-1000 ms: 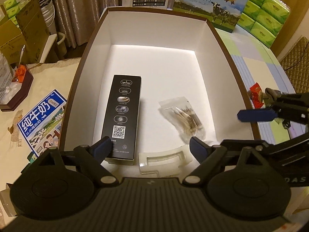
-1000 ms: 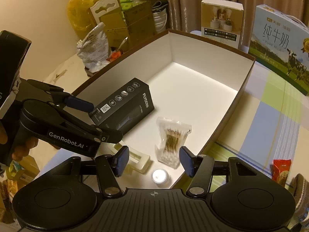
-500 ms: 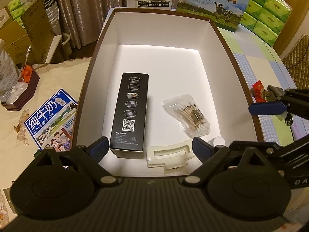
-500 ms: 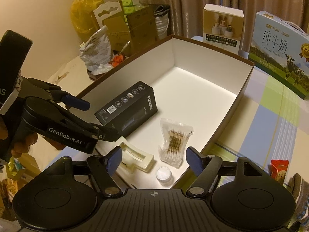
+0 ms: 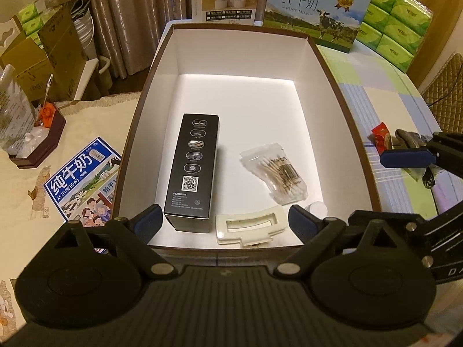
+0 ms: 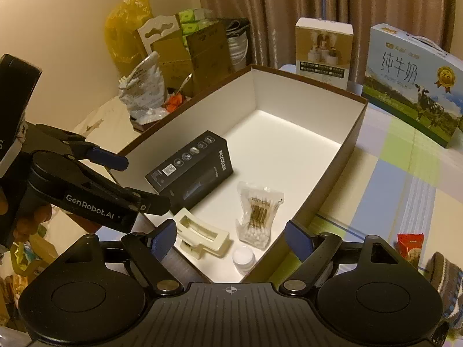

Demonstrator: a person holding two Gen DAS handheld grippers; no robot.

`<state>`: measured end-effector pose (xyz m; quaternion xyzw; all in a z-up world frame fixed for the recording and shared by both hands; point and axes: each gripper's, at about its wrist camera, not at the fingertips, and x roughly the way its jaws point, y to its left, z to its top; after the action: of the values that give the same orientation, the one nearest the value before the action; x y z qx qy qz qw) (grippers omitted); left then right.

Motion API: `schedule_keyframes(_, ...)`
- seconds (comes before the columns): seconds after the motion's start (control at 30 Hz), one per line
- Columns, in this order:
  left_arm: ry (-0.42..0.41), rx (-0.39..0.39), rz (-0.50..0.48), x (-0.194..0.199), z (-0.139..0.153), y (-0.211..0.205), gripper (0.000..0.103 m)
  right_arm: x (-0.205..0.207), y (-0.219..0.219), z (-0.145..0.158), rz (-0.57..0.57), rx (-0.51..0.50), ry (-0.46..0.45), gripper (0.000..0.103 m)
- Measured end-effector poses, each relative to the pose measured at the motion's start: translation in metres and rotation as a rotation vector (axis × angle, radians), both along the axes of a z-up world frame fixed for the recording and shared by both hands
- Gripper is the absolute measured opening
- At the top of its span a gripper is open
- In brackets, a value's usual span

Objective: Organize objects
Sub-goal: 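Withdraw both tools from the shoebox toward the sock and candy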

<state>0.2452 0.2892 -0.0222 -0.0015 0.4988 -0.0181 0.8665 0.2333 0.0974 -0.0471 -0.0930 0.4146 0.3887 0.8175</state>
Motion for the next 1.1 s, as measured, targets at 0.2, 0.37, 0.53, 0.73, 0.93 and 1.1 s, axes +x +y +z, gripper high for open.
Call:
schedule_keyframes(0.2,-0.009,0.006,-0.002,-0.010,0.006,-0.008,0.092,-0.005,-0.012,0.004,-0.005,0.019,-0.002,0.080)
schedule_keyframes(0.37,-0.015,0.010,-0.002,-0.018,0.010,-0.019,0.093,-0.011,-0.026,0.008,-0.007,0.039,-0.004,0.080)
schedule_keyframes(0.53,-0.019,0.011,-0.006,-0.026,0.014,-0.035,0.093,-0.018,-0.047,0.013,-0.017,0.056,-0.004,0.080)
schedule_keyframes(0.73,-0.020,0.001,-0.026,-0.035,0.016,-0.065,0.093,-0.029,-0.081,0.018,-0.045,0.069,-0.001,0.081)
schedule_keyframes(0.93,-0.020,-0.020,-0.043,-0.046,0.017,-0.100,0.093,-0.040,-0.125,0.020,-0.095,0.077,0.013,0.081)
schedule_keyframes(1.1,-0.024,-0.029,-0.074,-0.052,0.017,-0.134,0.093,-0.045,-0.167,0.020,-0.172,0.075,0.021,0.081)
